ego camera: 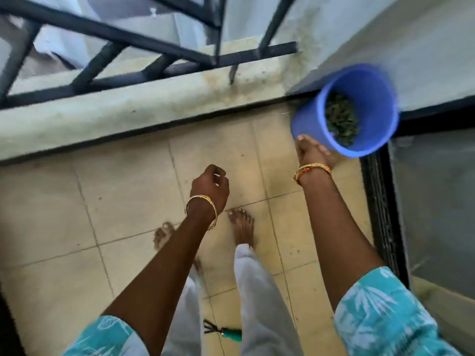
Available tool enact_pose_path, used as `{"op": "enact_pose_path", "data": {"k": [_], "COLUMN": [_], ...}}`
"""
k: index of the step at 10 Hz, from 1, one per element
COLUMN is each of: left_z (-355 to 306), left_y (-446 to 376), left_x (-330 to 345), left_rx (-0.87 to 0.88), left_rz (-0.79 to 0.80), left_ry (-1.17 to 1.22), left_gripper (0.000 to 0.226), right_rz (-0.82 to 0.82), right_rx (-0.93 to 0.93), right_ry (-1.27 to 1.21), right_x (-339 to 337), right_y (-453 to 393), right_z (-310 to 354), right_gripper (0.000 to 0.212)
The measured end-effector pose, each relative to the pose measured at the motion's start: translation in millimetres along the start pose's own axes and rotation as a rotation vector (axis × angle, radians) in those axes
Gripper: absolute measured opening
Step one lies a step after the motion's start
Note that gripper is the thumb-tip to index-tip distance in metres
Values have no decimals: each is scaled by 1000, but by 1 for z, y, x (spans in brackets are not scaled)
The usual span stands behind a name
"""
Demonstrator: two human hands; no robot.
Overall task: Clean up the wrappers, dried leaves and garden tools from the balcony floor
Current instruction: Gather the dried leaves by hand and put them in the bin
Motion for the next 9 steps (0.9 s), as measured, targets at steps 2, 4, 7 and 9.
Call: {"op": "enact_pose_path", "data": {"k": [2, 4, 7, 9], "left_z": [-73, -112, -164, -211], "left_y": [-1, -11, 4, 41], "left_x": [79, 136, 183, 207], "left_rx": [109, 151, 234, 441], "left_rz": [100, 122, 149, 229], "left_ry": [-131, -234, -357, -594], "left_gripper": [19, 22, 25, 35], "right_rz": [-31, 44, -171, -56], "right_rx": [63, 213, -104, -469], "right_ry": [133, 98, 554, 687], "right_x": [-68, -102, -145, -159], "right_y": [-80, -176, -176, -90], "right_z": [69, 66, 110, 140], "right_gripper": [25, 16, 16, 8]}}
Point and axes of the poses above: each hand's wrist, its own y-axis away from the middle knuckle, its own x-axis out of the palm, z = x × y, the point moved 9 cm from there along -y, towards the middle knuckle
